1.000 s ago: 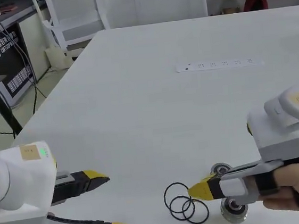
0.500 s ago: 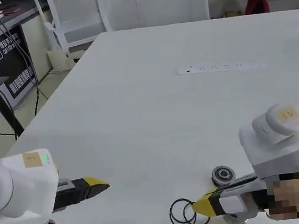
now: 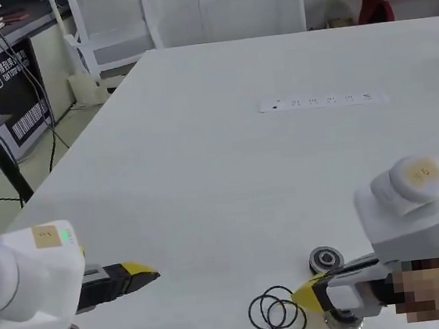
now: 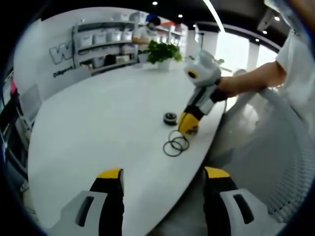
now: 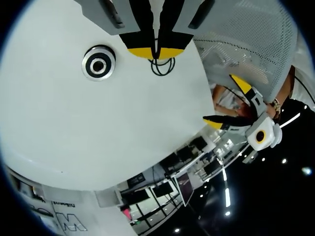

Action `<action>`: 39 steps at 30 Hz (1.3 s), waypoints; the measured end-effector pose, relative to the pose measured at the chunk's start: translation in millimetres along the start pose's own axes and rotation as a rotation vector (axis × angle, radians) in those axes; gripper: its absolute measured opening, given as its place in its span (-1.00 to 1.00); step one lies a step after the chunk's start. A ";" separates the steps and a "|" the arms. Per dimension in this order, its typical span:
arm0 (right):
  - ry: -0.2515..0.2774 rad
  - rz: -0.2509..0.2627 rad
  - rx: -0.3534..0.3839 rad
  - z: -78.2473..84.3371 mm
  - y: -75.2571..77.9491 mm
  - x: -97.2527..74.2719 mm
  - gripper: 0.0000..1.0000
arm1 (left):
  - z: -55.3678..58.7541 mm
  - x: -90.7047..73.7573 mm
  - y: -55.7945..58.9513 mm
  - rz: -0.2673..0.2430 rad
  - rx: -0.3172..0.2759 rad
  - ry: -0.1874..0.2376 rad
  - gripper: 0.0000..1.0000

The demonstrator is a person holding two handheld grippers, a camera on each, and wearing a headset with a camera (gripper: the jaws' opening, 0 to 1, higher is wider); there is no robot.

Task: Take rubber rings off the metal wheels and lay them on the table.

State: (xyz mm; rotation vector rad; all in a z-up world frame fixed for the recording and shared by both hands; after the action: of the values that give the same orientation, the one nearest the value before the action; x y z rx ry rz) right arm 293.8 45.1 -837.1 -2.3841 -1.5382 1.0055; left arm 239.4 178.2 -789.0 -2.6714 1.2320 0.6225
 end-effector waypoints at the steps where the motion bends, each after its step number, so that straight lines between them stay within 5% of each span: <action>1: 0.003 0.005 0.001 -0.5 1.2 -0.2 -1.00 | 0.2 0.1 0.2 0.001 0.000 -0.001 0.33; 20: 0.026 0.051 0.010 -5.6 14.3 -2.8 -0.88 | 2.7 -1.0 0.4 -0.001 0.001 -0.006 0.31; 39: 0.169 0.073 0.057 -39.8 29.0 -22.2 -0.74 | -3.1 1.1 -6.3 -0.008 0.015 0.001 0.30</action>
State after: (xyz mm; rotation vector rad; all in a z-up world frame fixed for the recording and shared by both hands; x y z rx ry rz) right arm 333.9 21.9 -809.2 -2.4315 -1.3560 0.8239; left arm 245.8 180.7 -787.0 -2.6637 1.2213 0.6082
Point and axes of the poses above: the centre of the closed fingertips' face, and the gripper's own axes: x roughly forward along the fingers, y roughly to its right, z roughly out of its underside, the point moved 2 cm from there along -x, roughly backward along the fingers, and after that the axes turned 13 degrees about y, right-handed, at the moved point
